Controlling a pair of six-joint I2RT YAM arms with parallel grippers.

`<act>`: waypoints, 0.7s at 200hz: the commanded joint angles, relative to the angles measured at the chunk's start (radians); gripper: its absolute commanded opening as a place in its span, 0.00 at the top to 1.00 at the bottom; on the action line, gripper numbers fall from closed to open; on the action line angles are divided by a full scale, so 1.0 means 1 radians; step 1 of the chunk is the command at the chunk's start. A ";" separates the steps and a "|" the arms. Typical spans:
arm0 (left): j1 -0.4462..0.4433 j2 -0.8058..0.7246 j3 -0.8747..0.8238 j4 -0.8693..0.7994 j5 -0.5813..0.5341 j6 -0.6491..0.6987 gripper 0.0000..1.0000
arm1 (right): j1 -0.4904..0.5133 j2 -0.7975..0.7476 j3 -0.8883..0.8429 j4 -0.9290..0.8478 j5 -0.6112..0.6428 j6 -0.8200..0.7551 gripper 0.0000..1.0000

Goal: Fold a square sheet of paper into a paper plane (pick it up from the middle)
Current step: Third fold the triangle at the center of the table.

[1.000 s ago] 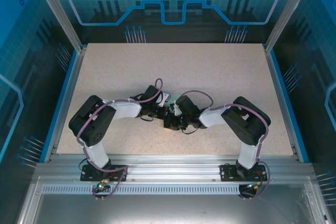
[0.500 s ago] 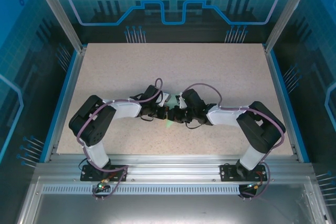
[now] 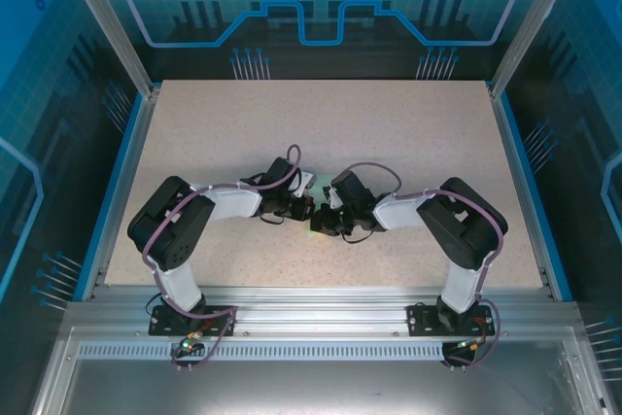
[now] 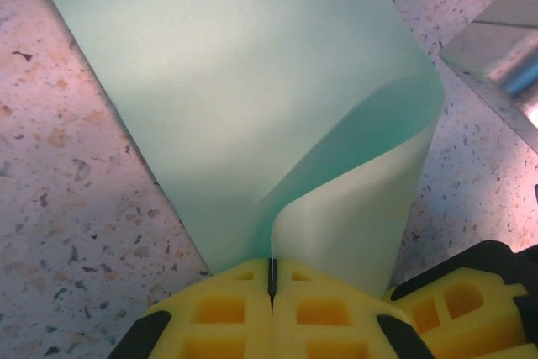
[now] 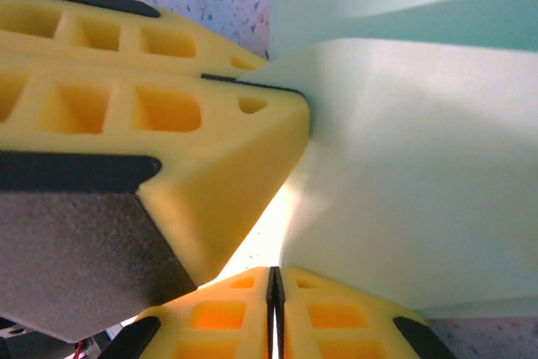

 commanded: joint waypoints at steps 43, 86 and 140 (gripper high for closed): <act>0.004 0.040 0.007 -0.063 0.016 0.030 0.97 | -0.136 -0.118 0.014 -0.079 -0.006 -0.061 0.88; 0.003 0.041 0.009 -0.065 0.014 0.030 0.97 | -0.136 -0.037 0.047 -0.080 -0.015 -0.051 0.88; 0.003 0.046 0.016 -0.075 0.017 0.034 0.97 | -0.141 0.030 0.061 -0.137 0.028 -0.065 0.89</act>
